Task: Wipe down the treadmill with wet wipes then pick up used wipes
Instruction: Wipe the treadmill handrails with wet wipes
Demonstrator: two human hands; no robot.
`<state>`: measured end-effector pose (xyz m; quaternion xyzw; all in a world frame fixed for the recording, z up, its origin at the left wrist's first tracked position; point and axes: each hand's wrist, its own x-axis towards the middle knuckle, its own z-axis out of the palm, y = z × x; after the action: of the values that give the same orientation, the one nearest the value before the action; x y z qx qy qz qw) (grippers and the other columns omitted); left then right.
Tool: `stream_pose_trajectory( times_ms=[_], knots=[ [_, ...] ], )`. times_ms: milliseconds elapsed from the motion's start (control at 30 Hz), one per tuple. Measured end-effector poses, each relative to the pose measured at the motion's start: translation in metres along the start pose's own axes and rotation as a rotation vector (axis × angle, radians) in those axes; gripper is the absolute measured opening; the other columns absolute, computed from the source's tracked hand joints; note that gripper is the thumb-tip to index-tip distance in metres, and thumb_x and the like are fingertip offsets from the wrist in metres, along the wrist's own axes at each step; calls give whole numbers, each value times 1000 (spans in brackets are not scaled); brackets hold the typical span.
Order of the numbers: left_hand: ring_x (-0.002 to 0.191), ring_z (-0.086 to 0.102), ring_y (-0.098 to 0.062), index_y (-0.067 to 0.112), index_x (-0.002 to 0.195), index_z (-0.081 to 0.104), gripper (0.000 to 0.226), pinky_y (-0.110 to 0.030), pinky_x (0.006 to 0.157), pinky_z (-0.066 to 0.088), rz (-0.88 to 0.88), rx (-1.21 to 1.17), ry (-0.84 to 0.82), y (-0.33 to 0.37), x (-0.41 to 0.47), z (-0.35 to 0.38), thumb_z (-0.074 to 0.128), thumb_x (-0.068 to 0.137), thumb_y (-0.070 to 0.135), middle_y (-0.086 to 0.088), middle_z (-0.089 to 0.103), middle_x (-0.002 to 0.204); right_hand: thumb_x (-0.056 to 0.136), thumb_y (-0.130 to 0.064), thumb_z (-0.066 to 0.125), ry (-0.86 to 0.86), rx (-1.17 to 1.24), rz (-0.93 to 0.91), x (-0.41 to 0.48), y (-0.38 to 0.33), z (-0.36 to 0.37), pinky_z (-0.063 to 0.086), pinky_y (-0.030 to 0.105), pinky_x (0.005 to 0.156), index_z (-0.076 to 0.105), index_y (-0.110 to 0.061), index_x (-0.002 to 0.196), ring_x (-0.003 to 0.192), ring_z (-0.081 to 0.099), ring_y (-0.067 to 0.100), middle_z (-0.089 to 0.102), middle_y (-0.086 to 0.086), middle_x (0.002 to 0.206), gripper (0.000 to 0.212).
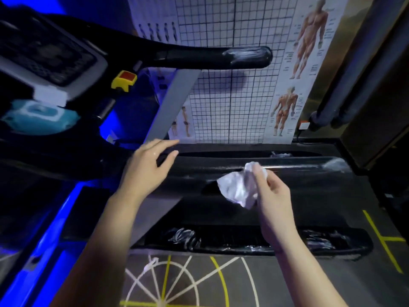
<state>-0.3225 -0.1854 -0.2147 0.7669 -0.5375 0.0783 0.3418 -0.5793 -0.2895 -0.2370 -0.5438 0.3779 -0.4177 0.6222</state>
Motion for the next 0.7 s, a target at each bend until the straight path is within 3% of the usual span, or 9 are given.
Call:
stream_pose_trajectory(
  times_ms=[67,100,167,233,333,400,467,567,700],
  knots=[
    [105,65,-22,19,125,73,31,-40,95,52,17,64,35,-20,-5,-13,60,99,31,2,73,115,94,-31,72,-53,-60,-32,-11,10,18,48,28,73,70,-20,97,77,62,7,72,-5,84,12],
    [104,64,-22,18,124,73,31,-40,94,51,28,99,50,-29,-6,-20,60,99,30,2,73,114,93,-23,73,-53,-106,-70,-16,16,27,50,30,77,71,-22,104,83,65,7,74,-5,92,11],
    [103,65,-24,19,122,74,31,-42,92,50,62,172,54,-48,-9,-32,60,99,32,2,73,113,92,-6,69,-4,-230,-196,-26,25,44,52,28,86,72,-32,105,94,67,6,74,-10,100,30],
    [101,66,-26,19,121,75,34,-41,94,48,97,224,32,-67,-10,-39,57,98,36,2,73,111,86,8,65,78,-359,-371,-33,28,62,48,16,84,73,-38,93,96,66,2,70,-18,99,47],
    [100,69,-26,17,118,77,34,-44,106,46,164,246,18,-94,-8,-45,58,98,38,0,75,110,78,20,61,200,-391,-516,-36,31,88,51,18,87,81,-21,101,102,67,3,72,-11,104,50],
    [96,70,-26,15,114,78,29,-45,109,45,195,263,67,-109,-7,-49,63,98,35,0,76,107,73,23,57,217,-426,-575,-40,34,108,50,18,93,79,-12,107,107,66,3,73,-3,109,54],
    [88,70,-27,14,106,79,26,-43,100,49,235,262,136,-119,-6,-54,64,99,33,-1,77,99,69,25,56,171,-459,-615,-49,42,133,47,14,95,79,-8,106,107,65,2,72,0,109,55],
    [80,66,-29,15,93,76,27,-41,74,48,294,280,203,-124,-9,-54,58,103,32,-1,72,88,72,24,58,167,-456,-553,-60,59,165,46,11,90,79,-10,97,102,64,-1,71,-3,103,47],
    [77,61,-30,14,87,73,33,-44,68,46,331,233,210,-130,-12,-51,49,104,30,-3,68,85,80,7,56,191,-402,-438,-68,70,196,47,13,79,79,-14,102,103,64,2,68,-3,107,37]
  ],
)
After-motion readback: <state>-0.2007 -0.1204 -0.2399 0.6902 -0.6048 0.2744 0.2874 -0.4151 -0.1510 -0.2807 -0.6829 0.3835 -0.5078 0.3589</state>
